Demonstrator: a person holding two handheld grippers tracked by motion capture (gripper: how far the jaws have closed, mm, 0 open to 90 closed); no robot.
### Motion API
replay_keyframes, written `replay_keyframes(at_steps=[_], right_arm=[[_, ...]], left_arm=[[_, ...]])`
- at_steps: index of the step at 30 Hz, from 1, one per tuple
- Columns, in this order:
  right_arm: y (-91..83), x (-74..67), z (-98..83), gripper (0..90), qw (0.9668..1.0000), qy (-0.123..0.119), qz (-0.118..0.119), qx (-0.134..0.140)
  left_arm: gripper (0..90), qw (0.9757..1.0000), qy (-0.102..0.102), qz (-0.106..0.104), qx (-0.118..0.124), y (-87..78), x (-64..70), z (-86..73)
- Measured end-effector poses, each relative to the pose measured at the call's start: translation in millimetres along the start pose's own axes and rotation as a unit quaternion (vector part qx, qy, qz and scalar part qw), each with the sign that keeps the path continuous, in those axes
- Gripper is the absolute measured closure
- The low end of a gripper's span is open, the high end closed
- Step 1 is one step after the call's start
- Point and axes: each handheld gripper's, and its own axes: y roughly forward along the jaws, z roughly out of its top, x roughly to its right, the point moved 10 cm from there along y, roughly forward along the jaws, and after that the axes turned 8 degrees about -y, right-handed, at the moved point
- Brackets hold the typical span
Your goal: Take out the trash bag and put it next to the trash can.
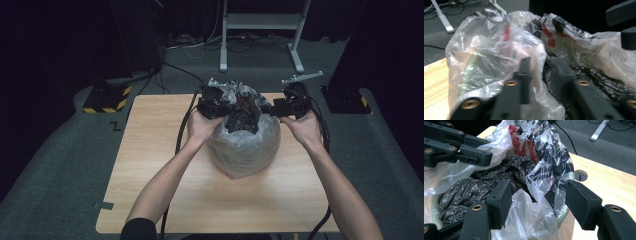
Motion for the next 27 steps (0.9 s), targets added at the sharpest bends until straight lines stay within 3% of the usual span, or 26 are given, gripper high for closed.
replay_keyframes(at_steps=[3, 5, 10, 13, 17, 20, 27], right_arm=[[2.3, 0.5, -0.2, 37.2, 1.0, 0.004, 0.001, -0.002], [6.2, 2.4, -2.3, 41.0, 0.9999, 0.003, -0.003, -0.01], [14.9, 4.4, -7.0, 70.9, 0.9996, -0.009, -0.012, -0.025], [19.9, 2.6, -8.2, 85.1, 0.9994, -0.01, -0.004, -0.032], [24.9, -0.2, -7.1, 89.6, 0.9992, -0.015, 0.004, -0.037], [25.3, -2.2, -4.1, 89.9, 0.9993, -0.012, 0.007, -0.034], [26.0, -4.6, 2.0, 90.0, 0.9996, -0.005, 0.016, -0.024]], left_arm=[[85.1, 0.9999, -0.003, 0.003, -0.01, 2.7, -1.3, -2.7], [87.7, 0.9999, -0.004, 0.002, -0.014, 2.9, -2.1, -3.4], [88.3, 0.9999, -0.004, -0.01, -0.01, 1.2, 1.9, -2.4], [88.1, 0.9997, -0.005, -0.021, -0.009, 1.6, 4.9, -2.2], [87.0, 0.9991, -0.004, -0.04, -0.011, 3.3, 12.1, -3.1], [81.9, 0.9981, -0.002, -0.059, -0.018, 4.5, 19.0, -4.8], [52.5, 0.9969, -0.001, -0.078, -0.012, 6.3, 28.1, -4.2]])
